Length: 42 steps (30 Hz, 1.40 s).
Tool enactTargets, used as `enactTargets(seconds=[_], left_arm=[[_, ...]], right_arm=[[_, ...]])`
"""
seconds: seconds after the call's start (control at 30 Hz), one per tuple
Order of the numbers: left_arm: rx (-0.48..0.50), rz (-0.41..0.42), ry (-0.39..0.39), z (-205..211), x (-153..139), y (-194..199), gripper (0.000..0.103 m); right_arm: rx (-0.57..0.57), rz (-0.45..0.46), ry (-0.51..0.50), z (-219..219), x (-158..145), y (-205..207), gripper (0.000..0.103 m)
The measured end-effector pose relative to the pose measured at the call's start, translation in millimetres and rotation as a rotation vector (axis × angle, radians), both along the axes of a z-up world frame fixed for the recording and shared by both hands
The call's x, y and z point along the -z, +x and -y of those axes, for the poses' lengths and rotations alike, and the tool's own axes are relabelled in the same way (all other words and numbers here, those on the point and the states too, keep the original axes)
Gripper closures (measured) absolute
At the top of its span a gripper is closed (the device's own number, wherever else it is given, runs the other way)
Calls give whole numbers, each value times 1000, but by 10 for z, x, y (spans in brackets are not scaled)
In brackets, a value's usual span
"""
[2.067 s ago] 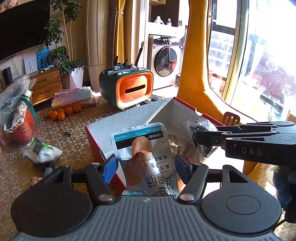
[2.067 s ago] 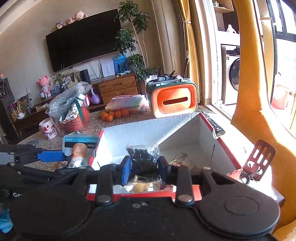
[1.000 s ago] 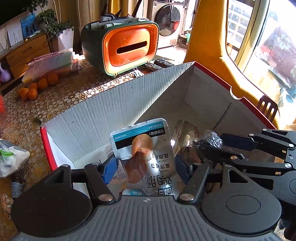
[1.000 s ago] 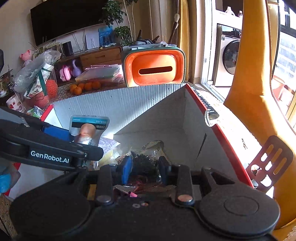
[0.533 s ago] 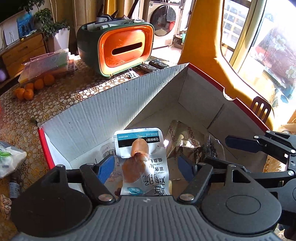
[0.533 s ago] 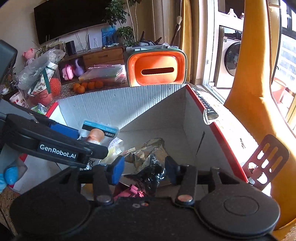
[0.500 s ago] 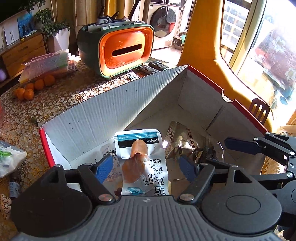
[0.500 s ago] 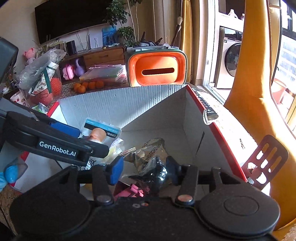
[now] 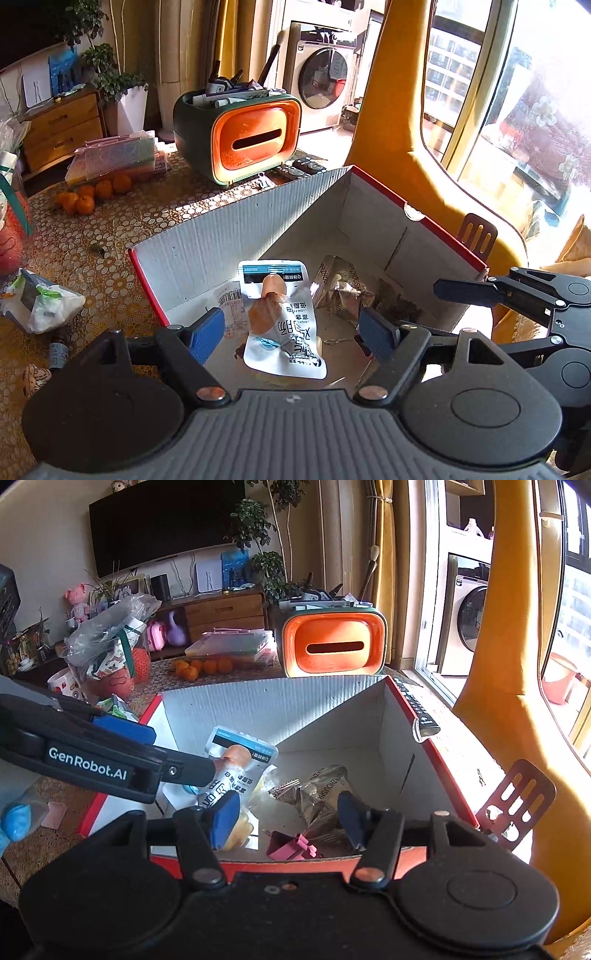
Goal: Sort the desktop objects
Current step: 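Open the left tool dropping the sausage packet while the right tool releases the black bag, then withdraw both tools from the box back over the table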
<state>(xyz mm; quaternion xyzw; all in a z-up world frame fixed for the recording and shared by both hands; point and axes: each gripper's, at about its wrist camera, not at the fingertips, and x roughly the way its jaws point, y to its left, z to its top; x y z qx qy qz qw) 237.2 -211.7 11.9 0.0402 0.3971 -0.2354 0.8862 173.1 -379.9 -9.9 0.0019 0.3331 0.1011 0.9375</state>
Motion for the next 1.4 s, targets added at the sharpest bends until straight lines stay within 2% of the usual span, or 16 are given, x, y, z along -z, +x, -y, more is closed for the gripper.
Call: enactTargets(seconds=[0.17,0.43,0.57,0.77,0.9,1.27,1.4], left_arm=[[-5,30,-24,-178,-122,-226,23],[-25,58,-56,-546,-236,-532,23],[-50,78,-68,-762,-272,-677,23],[-88,128,-70,-1090,-349,-892,23],[-113,152,-61,-1274,-345,-1003,23],[-158,148,-65,-1737,-218,-1271,23],[-182,151,-70,-1903,-136,-1375,19]], right_arm=[[-9,21,13,-97,-116,-137,40],[-29,39,24,-334,-232,-322,39],[-41,46,28,-475,-272,-395,29],[-54,50,44,-682,-310,-505,29],[-61,52,52,-811,-338,-566,28],[-90,36,75,-1155,-322,-690,26],[-98,32,67,-1283,-322,-702,26]])
